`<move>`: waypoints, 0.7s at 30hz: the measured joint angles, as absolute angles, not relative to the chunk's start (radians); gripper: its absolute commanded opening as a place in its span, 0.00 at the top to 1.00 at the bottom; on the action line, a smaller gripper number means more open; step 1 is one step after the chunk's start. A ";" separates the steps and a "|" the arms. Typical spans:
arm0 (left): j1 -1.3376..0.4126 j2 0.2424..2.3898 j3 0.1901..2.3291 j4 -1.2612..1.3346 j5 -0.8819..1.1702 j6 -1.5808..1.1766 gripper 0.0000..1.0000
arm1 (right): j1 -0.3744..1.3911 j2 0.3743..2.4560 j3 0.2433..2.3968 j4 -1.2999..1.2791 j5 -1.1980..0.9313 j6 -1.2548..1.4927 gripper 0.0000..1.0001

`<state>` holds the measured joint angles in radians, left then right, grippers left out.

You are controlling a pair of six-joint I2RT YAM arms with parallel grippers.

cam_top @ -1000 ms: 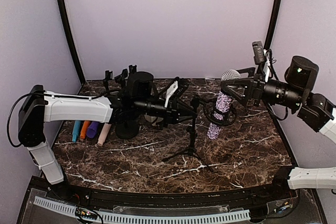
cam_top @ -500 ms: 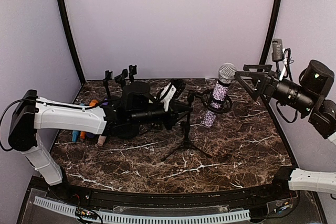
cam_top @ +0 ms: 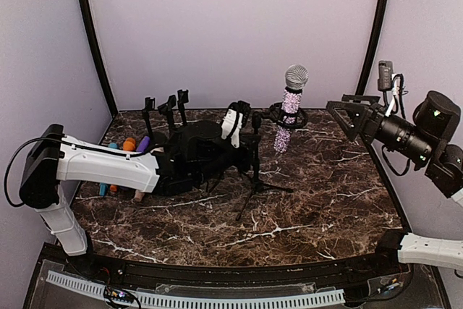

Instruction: Remove the microphone from the stand

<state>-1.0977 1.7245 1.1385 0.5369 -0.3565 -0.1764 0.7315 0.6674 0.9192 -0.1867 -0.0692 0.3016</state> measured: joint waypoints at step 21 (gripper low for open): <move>-1.082 1.596 1.103 0.351 -0.148 -0.196 0.29 | 0.731 0.674 0.889 -0.164 -0.028 0.329 0.01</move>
<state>-1.0824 1.5963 1.1034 0.3511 -0.1478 -0.1963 0.7315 0.6739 0.8894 -0.1638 -0.0280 0.3286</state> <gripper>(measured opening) 0.693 0.986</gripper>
